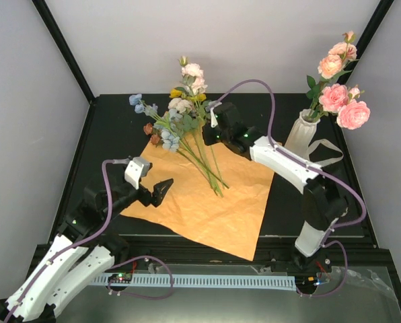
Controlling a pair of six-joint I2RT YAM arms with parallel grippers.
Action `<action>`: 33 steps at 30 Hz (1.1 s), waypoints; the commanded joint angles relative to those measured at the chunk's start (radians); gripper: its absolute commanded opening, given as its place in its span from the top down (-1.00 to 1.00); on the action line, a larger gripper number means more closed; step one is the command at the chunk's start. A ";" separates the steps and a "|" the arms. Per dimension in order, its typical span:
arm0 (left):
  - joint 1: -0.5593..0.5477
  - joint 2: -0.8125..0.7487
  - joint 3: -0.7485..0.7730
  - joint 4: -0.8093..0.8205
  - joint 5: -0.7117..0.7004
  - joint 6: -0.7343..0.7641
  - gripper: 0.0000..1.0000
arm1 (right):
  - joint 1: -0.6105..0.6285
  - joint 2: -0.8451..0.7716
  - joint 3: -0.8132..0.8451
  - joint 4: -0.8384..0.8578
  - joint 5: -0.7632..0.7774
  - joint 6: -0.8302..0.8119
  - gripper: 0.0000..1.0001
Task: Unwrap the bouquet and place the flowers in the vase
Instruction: Pick up the fake flower from the wrapping paper, then insert the fake flower into the vase.
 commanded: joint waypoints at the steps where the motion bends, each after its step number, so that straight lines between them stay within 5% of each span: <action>1: -0.002 0.011 0.005 0.050 0.077 -0.075 -0.95 | 0.034 -0.144 -0.064 0.116 -0.051 0.113 0.98; 16: -0.003 0.151 -0.014 0.413 0.546 -0.464 -0.77 | 0.226 -0.528 -0.406 0.619 -0.200 0.410 0.98; 23: -0.003 0.191 -0.006 0.499 0.611 -0.516 -0.53 | 0.288 -0.571 -0.444 0.700 -0.212 0.425 0.98; 28: -0.003 0.222 -0.009 0.525 0.636 -0.516 -0.17 | 0.313 -0.592 -0.472 0.726 -0.215 0.438 0.98; 33: -0.002 0.250 -0.006 0.544 0.670 -0.499 0.51 | 0.320 -0.602 -0.472 0.707 -0.245 0.414 0.98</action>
